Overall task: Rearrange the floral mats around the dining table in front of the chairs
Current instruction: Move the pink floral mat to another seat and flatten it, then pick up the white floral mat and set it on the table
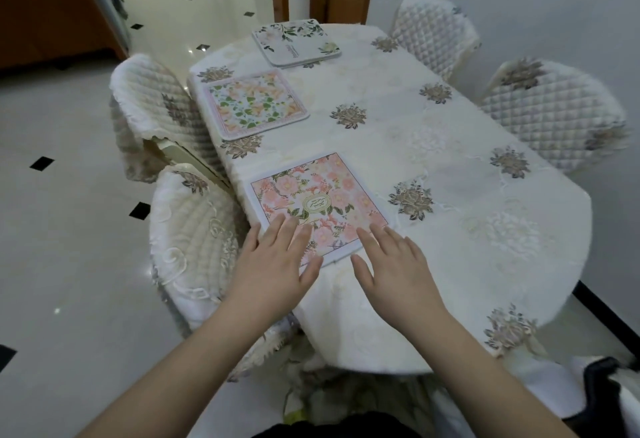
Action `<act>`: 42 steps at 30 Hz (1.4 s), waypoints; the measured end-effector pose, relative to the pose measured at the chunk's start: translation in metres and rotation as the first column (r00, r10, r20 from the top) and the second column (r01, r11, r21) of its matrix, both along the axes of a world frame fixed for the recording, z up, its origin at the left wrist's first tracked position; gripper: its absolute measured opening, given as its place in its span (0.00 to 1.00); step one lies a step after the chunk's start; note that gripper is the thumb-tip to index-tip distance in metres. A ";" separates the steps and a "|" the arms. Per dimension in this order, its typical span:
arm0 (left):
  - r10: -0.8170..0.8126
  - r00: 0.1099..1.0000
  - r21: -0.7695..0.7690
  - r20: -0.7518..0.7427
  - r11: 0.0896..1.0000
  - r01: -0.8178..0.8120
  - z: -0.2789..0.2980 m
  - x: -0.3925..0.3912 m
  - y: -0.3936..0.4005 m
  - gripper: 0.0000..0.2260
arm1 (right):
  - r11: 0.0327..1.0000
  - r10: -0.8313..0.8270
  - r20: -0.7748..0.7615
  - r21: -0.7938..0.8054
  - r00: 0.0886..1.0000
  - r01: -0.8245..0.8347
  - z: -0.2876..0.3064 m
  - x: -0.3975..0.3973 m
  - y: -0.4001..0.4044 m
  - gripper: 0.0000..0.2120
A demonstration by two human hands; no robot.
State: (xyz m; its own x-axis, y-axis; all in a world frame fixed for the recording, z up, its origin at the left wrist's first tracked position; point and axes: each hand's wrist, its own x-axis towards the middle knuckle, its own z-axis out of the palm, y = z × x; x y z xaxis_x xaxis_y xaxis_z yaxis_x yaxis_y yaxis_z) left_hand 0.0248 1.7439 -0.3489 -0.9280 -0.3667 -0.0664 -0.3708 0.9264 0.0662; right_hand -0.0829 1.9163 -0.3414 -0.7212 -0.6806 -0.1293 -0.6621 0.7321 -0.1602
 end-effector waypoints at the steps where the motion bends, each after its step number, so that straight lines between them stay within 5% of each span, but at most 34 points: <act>1: -0.008 1.000 -0.002 -0.004 1.000 0.008 0.001 0.002 0.004 0.33 | 1.000 -0.004 -0.004 0.003 1.000 0.004 0.002 0.003 0.004 0.27; 17: 0.022 0.998 -0.079 0.067 0.997 -0.016 0.011 0.041 0.079 0.31 | 0.994 0.015 0.125 -0.113 0.992 -0.001 -0.006 0.034 0.077 0.28; 30: 0.363 0.931 -0.040 0.039 0.931 -0.362 0.036 0.168 0.095 0.30 | 0.905 0.419 0.107 -0.132 0.902 -0.405 0.005 0.108 0.030 0.27; 42: 0.649 0.760 0.059 -0.027 0.760 -0.647 0.026 0.356 0.039 0.32 | 0.720 0.693 0.055 -0.095 0.719 -0.687 0.011 0.278 -0.082 0.26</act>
